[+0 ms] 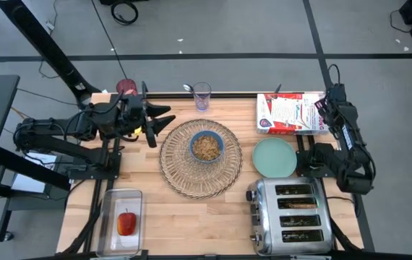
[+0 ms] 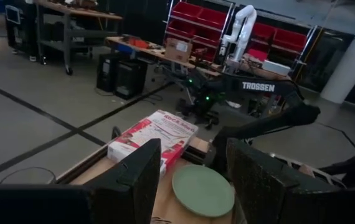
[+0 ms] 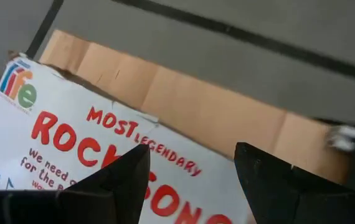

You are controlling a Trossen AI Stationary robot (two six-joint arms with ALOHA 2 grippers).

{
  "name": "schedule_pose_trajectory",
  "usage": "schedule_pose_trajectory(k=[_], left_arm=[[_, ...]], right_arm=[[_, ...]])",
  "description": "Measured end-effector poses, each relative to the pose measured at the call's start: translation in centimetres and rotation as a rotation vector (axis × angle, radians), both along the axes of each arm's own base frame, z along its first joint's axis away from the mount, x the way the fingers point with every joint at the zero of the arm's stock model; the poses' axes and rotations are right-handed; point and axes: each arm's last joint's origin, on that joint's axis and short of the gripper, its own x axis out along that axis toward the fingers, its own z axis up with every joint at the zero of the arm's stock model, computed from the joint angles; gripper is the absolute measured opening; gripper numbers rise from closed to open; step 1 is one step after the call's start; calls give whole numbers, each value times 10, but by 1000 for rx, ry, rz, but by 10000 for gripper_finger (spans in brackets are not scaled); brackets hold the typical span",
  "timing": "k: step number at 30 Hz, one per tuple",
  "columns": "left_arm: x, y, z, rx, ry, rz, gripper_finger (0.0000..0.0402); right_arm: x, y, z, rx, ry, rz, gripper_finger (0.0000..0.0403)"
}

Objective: Arrange a breakfast setting
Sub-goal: Pour the cereal from the white cereal box into the blue bowl

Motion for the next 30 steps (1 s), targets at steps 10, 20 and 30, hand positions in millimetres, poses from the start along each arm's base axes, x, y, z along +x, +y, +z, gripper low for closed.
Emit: schedule_pose_trajectory(k=[10,20,30], left_arm=[[0,0,0,2,4,1,190],[0,0,0,21,12,1,190],[0,0,0,12,4,1,190]], right_arm=[[-1,-3,0,-35,-186,155,238],[-13,4,6,96,10,252,233],[-23,-6,-17,-94,-228,455,233]])
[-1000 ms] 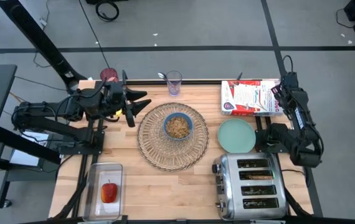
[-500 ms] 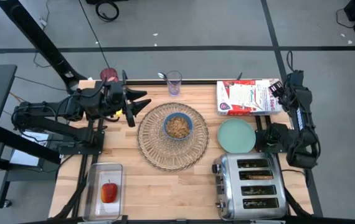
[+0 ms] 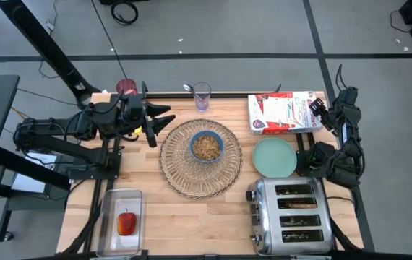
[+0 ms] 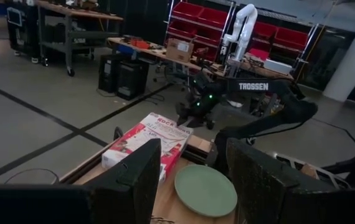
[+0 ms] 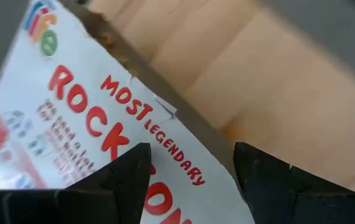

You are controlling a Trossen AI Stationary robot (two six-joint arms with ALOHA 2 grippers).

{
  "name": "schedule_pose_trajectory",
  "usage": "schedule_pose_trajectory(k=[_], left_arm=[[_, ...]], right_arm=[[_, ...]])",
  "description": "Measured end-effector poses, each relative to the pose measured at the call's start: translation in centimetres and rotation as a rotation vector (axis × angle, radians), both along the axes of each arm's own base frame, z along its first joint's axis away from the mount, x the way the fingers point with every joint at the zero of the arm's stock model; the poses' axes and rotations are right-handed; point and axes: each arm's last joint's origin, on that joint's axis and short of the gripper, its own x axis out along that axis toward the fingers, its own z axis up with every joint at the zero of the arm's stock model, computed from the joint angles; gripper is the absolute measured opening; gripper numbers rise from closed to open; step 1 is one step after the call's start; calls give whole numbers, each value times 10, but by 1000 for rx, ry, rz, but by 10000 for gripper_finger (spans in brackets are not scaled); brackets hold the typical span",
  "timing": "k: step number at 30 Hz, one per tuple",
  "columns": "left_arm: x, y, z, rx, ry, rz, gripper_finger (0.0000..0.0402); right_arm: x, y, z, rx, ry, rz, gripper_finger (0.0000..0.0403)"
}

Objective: Arrange a breakfast setting
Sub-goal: Pour the cereal from the white cereal box into the blue bowl

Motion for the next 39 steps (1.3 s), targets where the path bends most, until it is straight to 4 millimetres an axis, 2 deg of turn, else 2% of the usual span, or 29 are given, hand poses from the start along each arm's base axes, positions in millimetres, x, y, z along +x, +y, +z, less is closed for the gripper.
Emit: schedule_pose_trajectory(k=[6,14,23,30,34,39], left_arm=[[0,0,1,3,-7,0,190],[1,0,2,4,-22,0,190],[1,0,8,35,-67,1,190],[0,0,9,75,-62,2,190],[0,1,10,83,-72,5,190],[0,1,10,92,-71,6,190]], right_arm=[[4,1,1,-54,-165,96,233],[1,-2,-2,-69,-120,184,230],[-6,-7,-22,-100,-356,244,204],[-6,-8,-26,-99,-449,258,191],[-5,-7,-26,-93,-459,248,163],[-4,-5,-26,-70,-487,227,98]])
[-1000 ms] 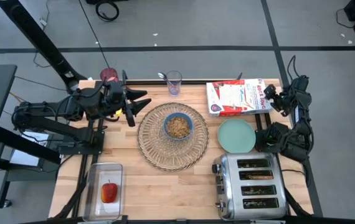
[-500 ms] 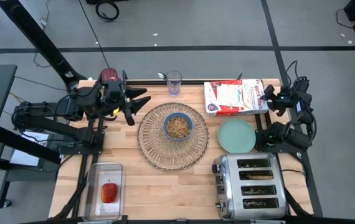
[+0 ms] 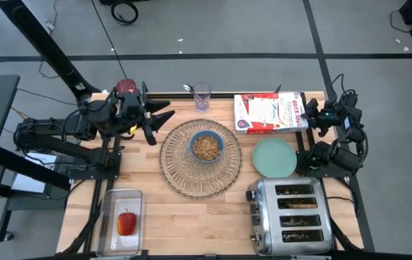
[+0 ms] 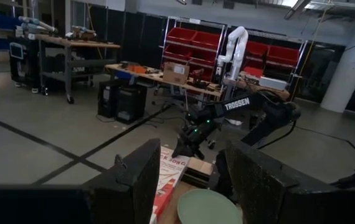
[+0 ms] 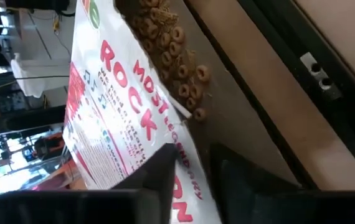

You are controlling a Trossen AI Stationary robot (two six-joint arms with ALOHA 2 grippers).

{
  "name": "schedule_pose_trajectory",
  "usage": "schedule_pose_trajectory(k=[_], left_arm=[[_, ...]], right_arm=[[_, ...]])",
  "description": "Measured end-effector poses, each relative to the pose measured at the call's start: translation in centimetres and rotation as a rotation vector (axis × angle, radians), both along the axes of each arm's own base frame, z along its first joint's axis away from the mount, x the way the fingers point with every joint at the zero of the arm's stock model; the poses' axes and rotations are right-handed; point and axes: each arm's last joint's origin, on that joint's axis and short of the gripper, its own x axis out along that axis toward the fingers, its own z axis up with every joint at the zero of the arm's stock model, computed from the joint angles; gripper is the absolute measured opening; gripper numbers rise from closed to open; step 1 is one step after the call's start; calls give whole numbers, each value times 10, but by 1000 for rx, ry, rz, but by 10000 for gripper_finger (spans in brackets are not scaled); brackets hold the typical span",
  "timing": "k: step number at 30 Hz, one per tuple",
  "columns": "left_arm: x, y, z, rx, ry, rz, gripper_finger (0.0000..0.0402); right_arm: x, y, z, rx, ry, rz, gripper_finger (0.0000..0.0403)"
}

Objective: Arrange a breakfast setting
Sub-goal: Pour the cereal from the white cereal box into the blue bowl

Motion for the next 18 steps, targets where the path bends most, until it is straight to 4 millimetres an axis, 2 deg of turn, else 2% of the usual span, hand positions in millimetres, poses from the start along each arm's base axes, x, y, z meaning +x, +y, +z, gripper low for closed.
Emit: schedule_pose_trajectory(k=[6,14,18], left_arm=[[0,0,0,14,5,1,190],[0,0,0,16,5,2,190],[0,0,0,16,5,2,190]], right_arm=[[3,4,5,-18,9,-1,11],[14,23,21,-75,42,1,5],[22,35,34,-161,51,17,4]])
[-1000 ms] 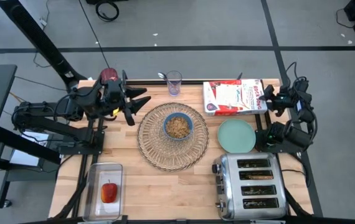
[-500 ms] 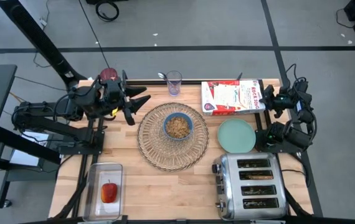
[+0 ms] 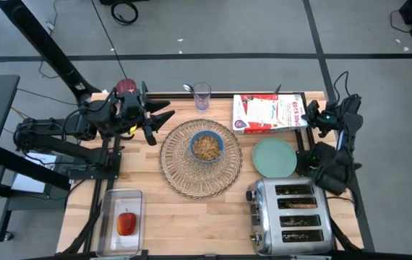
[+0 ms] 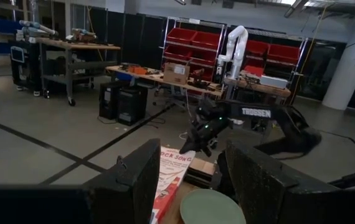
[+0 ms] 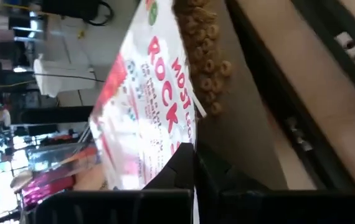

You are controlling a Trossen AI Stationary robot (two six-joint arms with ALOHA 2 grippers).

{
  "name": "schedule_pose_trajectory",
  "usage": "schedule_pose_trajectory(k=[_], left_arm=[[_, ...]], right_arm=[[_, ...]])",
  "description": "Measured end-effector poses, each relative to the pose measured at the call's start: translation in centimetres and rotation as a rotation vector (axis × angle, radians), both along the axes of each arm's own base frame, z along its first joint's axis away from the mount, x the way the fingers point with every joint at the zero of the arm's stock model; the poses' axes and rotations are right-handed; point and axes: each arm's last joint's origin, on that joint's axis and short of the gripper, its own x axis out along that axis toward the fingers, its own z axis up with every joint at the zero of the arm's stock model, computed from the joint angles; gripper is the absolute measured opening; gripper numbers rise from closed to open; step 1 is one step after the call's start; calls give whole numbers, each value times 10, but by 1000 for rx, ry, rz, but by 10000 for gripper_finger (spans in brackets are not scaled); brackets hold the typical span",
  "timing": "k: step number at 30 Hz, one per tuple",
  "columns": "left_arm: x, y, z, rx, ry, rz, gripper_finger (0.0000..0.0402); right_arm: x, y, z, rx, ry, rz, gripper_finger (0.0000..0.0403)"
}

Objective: Arrange a breakfast setting
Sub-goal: Pour the cereal from the white cereal box into the blue bowl

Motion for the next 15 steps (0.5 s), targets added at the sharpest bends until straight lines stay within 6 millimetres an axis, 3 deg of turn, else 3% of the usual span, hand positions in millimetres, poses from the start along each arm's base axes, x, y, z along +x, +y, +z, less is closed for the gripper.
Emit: schedule_pose_trajectory(k=[15], left_arm=[[0,0,1,9,-8,0,190]], right_arm=[[35,49,114,-491,308,149,1]])
